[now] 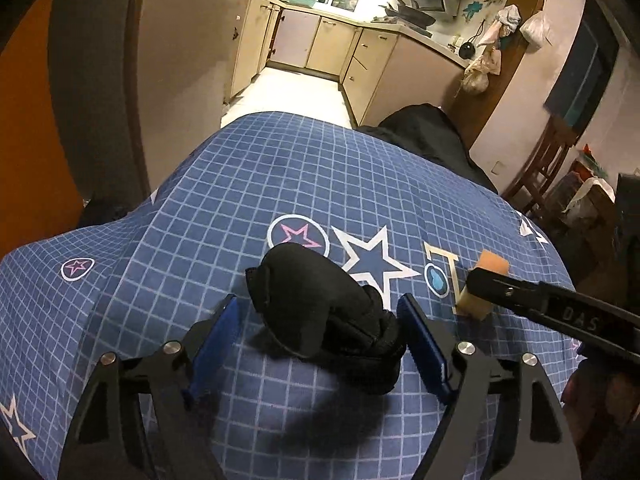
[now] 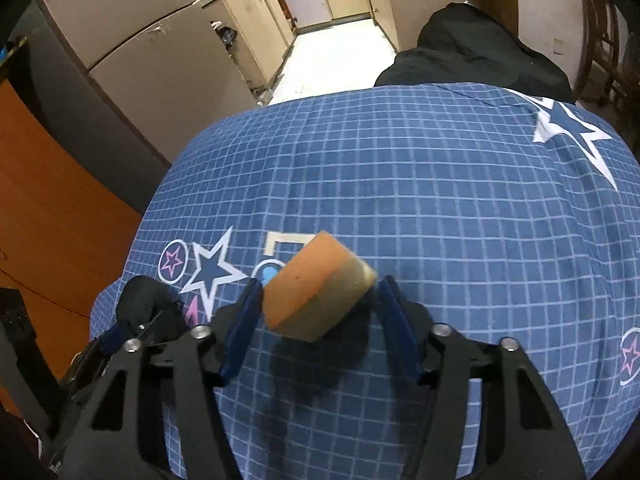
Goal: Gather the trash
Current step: 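Grasp the black cap with the left tool while the right tool grasps the small sponge, then carry the black cap and small sponge over the bin with both tools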
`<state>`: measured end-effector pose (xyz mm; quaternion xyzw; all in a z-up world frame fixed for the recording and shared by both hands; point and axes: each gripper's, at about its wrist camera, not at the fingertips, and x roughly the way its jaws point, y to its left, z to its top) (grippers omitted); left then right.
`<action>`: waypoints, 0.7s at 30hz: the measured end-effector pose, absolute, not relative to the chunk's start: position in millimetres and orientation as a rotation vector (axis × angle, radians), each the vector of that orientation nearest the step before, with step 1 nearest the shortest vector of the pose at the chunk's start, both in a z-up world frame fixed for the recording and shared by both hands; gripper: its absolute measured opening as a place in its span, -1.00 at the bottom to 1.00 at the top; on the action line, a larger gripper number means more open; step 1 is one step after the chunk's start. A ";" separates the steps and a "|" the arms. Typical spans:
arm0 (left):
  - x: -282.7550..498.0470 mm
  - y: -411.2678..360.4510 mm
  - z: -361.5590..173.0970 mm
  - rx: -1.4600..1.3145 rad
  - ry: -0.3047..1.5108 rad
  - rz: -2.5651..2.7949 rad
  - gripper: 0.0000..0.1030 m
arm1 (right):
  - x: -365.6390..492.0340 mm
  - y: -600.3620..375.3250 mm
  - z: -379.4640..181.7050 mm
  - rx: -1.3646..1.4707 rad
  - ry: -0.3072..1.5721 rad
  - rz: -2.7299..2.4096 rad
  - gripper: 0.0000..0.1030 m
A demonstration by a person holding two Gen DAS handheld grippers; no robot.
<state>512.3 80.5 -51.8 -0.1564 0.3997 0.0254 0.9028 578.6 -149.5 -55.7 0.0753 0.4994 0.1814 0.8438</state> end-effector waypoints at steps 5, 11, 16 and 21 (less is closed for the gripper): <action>513.6 74.1 -58.3 -0.324 0.829 0.016 -0.25 | 578.5 -134.3 -57.1 0.130 1.045 0.386 -0.15; 507.7 80.3 -59.8 -0.384 0.782 -0.004 -0.27 | 552.6 -153.5 -42.1 0.111 0.935 0.411 -0.26; 485.9 60.7 -34.6 -0.318 0.705 -0.030 -0.27 | 507.8 -179.1 -16.3 0.042 0.805 0.388 -0.26; 452.1 29.0 8.7 -0.258 0.625 -0.084 -0.27 | 458.4 -213.2 10.4 -0.018 0.685 0.338 -0.26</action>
